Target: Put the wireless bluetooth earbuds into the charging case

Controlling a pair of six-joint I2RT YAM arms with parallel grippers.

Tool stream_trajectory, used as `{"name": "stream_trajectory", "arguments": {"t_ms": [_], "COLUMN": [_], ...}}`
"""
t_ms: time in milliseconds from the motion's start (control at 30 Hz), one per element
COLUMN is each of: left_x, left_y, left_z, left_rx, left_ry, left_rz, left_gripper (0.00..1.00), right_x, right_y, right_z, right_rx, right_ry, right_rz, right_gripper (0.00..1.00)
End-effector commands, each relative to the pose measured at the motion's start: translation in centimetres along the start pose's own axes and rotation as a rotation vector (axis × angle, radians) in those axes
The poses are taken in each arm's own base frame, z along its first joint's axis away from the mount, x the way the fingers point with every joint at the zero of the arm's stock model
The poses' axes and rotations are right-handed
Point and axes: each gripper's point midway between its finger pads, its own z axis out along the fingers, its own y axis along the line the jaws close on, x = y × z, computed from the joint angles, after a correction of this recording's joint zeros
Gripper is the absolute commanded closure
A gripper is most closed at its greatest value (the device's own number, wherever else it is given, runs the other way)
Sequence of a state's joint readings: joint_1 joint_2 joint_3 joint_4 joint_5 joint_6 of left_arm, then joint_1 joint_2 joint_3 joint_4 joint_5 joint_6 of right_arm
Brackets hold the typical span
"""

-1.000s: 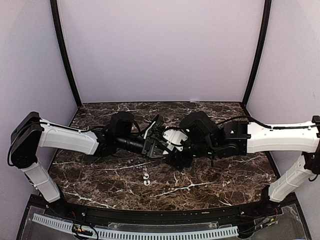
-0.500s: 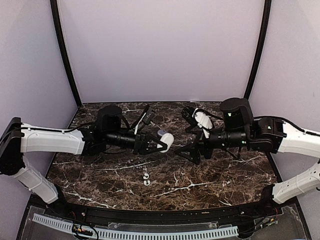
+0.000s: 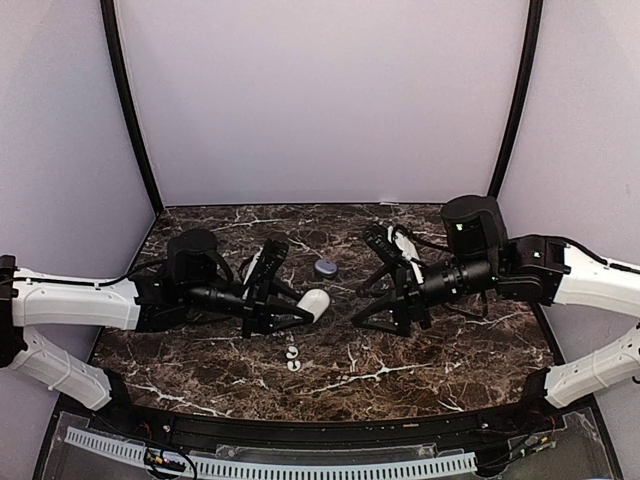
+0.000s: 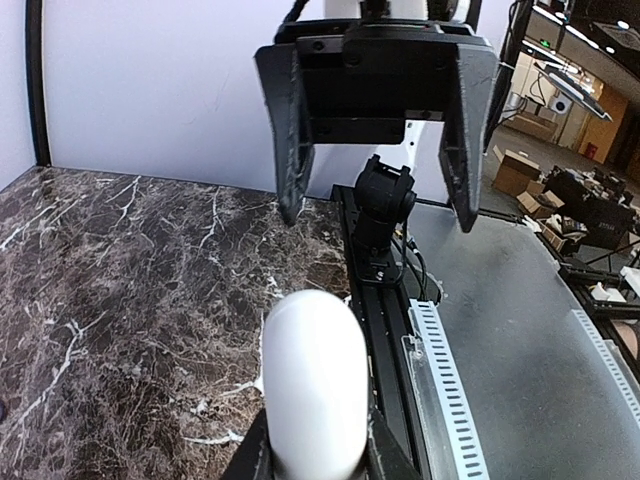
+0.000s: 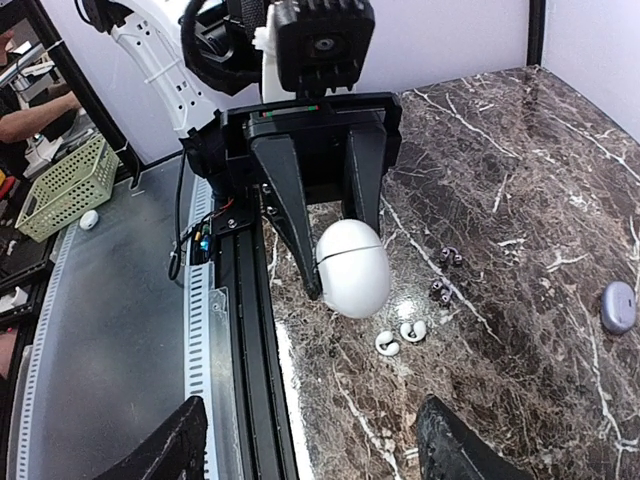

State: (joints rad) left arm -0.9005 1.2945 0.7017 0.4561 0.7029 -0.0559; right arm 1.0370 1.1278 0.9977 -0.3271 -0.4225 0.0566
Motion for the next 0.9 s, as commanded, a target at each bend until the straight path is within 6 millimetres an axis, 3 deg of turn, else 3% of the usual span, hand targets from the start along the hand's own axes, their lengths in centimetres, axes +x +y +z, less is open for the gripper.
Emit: {"name": "stream_trajectory", "arguments": {"t_ms": [0,200,467,867], "left_x": [-1.9,-2.0,-2.2,-1.6], "left_y": [-2.5,-3.6,-4.0,-4.3], "left_z": [0.0,0.9,1.8,2.5], "left_rx": [0.053,0.089,0.113,0.119], "left_ry": [-0.051,-0.024,-0.014,0.017], "left_rz": [0.163,0.165,0.152,0.146], "left_gripper": [0.97,0.98,0.99,0.99], "right_x": [-2.0,-2.7,-1.7,-1.9], "right_y": [1.1,1.2,2.2,2.5], "right_z": [0.2,1.0,2.5,2.8], "right_rx": [-0.066,-0.069,-0.083,-0.084], "right_ry": [-0.047,-0.047,0.013,0.025], "right_rz": [-0.027,-0.047,-0.079,-0.083], "right_gripper": [0.32,0.36,0.46,0.65]}}
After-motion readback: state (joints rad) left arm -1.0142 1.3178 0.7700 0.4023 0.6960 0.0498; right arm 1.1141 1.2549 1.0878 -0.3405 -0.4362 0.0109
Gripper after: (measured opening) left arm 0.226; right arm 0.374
